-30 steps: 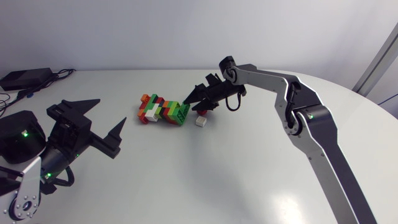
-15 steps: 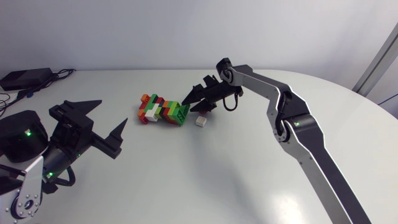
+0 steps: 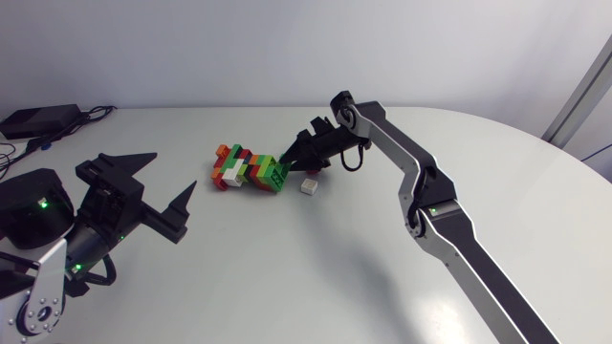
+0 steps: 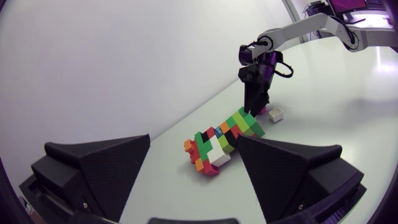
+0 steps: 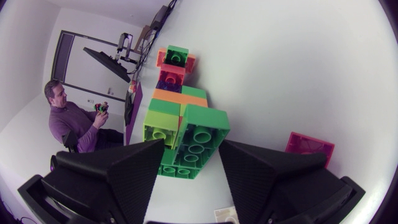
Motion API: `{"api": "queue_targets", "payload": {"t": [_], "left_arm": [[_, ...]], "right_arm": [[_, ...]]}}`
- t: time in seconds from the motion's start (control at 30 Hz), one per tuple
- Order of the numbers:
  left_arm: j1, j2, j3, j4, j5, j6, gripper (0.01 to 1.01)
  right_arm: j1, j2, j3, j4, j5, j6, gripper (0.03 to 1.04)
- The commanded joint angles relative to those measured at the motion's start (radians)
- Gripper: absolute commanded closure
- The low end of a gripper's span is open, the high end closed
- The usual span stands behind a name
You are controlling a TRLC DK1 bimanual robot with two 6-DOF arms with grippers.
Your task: Disassemble duplo
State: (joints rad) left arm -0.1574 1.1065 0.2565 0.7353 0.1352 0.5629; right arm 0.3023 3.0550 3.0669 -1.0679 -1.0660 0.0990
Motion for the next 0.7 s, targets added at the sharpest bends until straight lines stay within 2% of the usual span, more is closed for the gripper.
{"api": "queue_targets", "payload": {"t": [0.0, 0.1, 0.2, 0.27, 0.33, 0.47, 0.67], "left_arm": [[-0.004, 0.013, 0.033, 0.015, 0.009, -0.018, 0.056], [-0.002, 0.013, 0.035, 0.015, 0.009, -0.020, 0.056], [-0.002, 0.010, 0.033, 0.015, 0.009, -0.020, 0.056], [-0.002, 0.006, 0.032, 0.015, 0.009, -0.020, 0.056], [-0.002, 0.003, 0.032, 0.015, 0.009, -0.023, 0.056], [-0.001, -0.002, 0.029, 0.015, 0.009, -0.024, 0.056], [0.002, -0.008, 0.023, 0.013, 0.009, -0.024, 0.056]], "right_arm": [[0.014, 0.037, 0.024, -0.015, -0.002, 0.027, 0.53], [0.018, 0.030, 0.007, -0.018, 0.003, 0.025, 0.62], [0.020, 0.027, 0.003, -0.021, 0.005, 0.024, 0.63], [0.021, 0.024, 0.000, -0.023, 0.008, 0.022, 0.71], [0.021, 0.018, -0.008, -0.029, 0.017, 0.019, 0.75], [0.017, -0.012, -0.040, -0.060, 0.055, -0.004, 0.75], [0.009, -0.105, -0.074, -0.162, 0.198, -0.114, 0.75]]}}
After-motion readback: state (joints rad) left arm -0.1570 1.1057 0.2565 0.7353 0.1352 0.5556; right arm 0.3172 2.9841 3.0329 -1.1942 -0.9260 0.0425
